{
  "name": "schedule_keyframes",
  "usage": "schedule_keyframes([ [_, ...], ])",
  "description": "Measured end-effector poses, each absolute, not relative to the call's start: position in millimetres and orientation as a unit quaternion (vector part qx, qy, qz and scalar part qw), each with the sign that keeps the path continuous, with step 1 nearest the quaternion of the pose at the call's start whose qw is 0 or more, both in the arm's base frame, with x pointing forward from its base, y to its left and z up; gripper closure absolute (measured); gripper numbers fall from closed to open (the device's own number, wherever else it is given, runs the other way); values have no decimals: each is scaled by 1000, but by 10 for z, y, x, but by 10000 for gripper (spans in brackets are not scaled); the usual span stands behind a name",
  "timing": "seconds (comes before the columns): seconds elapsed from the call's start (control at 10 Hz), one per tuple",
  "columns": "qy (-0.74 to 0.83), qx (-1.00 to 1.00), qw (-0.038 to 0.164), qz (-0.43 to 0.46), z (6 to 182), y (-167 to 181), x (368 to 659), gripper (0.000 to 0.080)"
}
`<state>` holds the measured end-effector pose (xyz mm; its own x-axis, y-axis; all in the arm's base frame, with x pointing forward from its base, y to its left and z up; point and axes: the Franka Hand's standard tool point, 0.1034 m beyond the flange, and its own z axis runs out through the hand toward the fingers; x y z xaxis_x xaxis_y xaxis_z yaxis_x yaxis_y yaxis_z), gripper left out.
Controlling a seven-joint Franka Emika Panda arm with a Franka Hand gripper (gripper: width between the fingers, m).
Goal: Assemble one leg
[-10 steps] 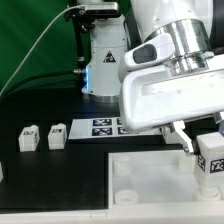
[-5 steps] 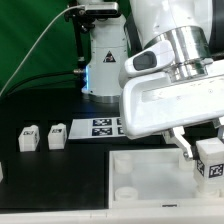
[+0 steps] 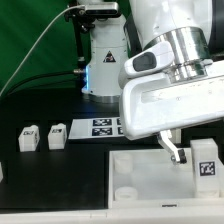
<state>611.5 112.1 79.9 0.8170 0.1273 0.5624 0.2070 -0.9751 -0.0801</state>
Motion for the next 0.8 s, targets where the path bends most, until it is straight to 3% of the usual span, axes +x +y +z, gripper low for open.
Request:
schedule_keyframes([
  [0.8, -88, -951, 69, -289, 793, 1121, 6113, 150],
])
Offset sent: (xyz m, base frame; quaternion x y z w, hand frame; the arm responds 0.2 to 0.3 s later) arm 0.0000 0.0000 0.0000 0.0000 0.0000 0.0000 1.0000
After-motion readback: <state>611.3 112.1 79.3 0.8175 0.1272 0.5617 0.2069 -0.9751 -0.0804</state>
